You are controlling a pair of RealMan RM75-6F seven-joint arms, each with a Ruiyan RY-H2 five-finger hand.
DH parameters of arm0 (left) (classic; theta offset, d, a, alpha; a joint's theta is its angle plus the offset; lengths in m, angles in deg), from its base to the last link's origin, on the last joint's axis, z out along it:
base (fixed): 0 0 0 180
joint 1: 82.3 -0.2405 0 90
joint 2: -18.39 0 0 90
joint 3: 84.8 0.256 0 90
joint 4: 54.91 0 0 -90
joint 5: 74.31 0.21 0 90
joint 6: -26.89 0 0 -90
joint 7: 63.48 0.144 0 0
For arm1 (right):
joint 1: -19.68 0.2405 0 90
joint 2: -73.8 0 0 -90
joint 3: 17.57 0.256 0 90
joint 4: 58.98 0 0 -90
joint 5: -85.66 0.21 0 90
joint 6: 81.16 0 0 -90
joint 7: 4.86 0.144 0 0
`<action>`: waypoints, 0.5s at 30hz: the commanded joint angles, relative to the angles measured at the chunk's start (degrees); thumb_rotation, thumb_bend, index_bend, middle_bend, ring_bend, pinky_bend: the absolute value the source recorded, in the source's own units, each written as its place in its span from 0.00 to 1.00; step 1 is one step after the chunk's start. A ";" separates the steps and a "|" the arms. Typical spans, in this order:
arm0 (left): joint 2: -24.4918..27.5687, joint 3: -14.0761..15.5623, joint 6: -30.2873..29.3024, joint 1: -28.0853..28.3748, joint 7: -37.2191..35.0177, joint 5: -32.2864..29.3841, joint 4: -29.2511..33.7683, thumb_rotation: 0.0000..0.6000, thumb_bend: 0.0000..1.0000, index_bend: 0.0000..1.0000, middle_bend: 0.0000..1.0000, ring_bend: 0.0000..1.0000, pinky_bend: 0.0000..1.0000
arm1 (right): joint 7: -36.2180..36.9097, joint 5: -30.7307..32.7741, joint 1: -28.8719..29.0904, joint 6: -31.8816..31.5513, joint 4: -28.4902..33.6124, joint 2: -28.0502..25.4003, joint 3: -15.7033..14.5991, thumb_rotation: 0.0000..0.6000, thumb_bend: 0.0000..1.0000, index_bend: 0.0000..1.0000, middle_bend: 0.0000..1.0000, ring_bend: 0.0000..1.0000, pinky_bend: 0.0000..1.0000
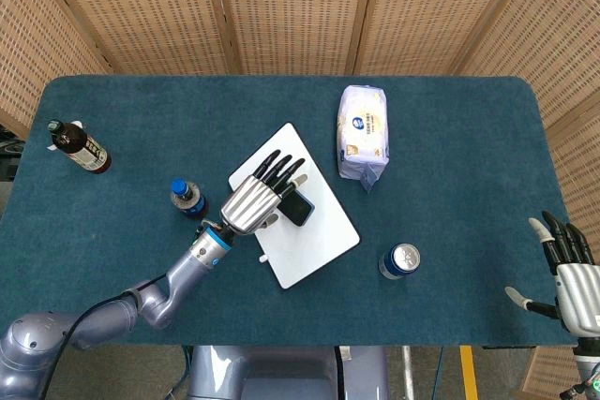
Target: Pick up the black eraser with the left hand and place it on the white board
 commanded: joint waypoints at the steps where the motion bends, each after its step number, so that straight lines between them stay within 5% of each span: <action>1: 2.63 0.03 -0.57 -1.14 -0.20 -0.42 3.68 1.00 0.12 0.07 0.00 0.00 0.00 | -0.08 0.01 0.01 0.01 0.02 -0.01 0.02 1.00 0.00 0.00 0.00 0.00 0.00; 15: 22.95 -4.18 -2.04 -8.20 8.55 -9.86 31.98 1.00 0.09 0.07 0.00 0.00 0.00 | -0.95 1.49 -0.28 -0.12 0.34 -0.24 0.60 1.00 0.00 0.00 0.00 0.00 0.00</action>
